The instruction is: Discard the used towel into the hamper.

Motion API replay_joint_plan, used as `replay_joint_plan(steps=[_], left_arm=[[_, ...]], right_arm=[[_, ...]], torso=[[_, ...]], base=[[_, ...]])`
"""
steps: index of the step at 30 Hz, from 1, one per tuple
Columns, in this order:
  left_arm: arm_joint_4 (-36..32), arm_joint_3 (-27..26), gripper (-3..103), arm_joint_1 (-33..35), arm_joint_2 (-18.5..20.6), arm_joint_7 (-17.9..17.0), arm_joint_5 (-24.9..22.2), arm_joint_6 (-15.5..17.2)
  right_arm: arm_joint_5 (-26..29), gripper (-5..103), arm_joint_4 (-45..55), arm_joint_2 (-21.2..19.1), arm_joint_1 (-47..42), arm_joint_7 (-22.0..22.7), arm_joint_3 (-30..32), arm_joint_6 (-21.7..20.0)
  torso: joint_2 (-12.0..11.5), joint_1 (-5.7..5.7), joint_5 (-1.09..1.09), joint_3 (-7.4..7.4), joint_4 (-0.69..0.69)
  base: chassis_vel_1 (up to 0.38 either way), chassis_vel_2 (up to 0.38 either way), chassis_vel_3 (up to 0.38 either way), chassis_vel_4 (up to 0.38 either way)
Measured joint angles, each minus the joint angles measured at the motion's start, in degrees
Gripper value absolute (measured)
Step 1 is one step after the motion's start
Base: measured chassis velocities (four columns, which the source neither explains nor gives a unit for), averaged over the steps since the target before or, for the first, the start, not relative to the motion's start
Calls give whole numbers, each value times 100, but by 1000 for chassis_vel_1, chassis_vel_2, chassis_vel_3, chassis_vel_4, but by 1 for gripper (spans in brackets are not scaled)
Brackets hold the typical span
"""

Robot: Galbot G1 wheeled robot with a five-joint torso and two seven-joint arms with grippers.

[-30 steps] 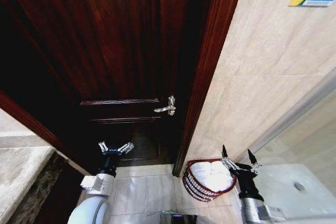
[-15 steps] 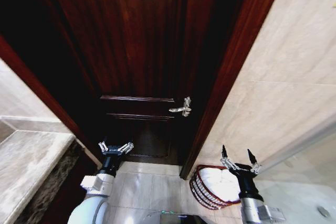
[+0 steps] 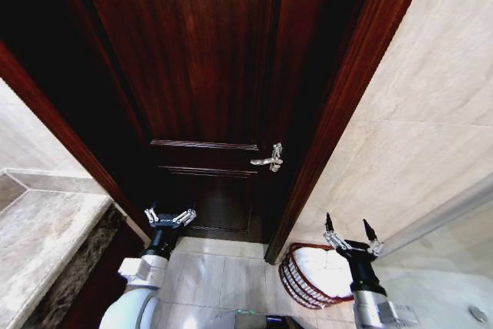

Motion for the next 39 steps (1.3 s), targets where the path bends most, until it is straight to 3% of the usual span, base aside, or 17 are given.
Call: replay_joint_plan(steps=[25,39], left_arm=[[0,0,100,0,0,0,0,0],[0,0,100,0,-2,0,0,0]], right_arm=[[0,100,0,0,0,0,0,0],[0,100,-1,0,0,0,0,-1]], torso=[[0,0,-1,0,1],[0,-1,2,0,1]], base=[[-7,-4,7,7],[-175,-177,178,175]])
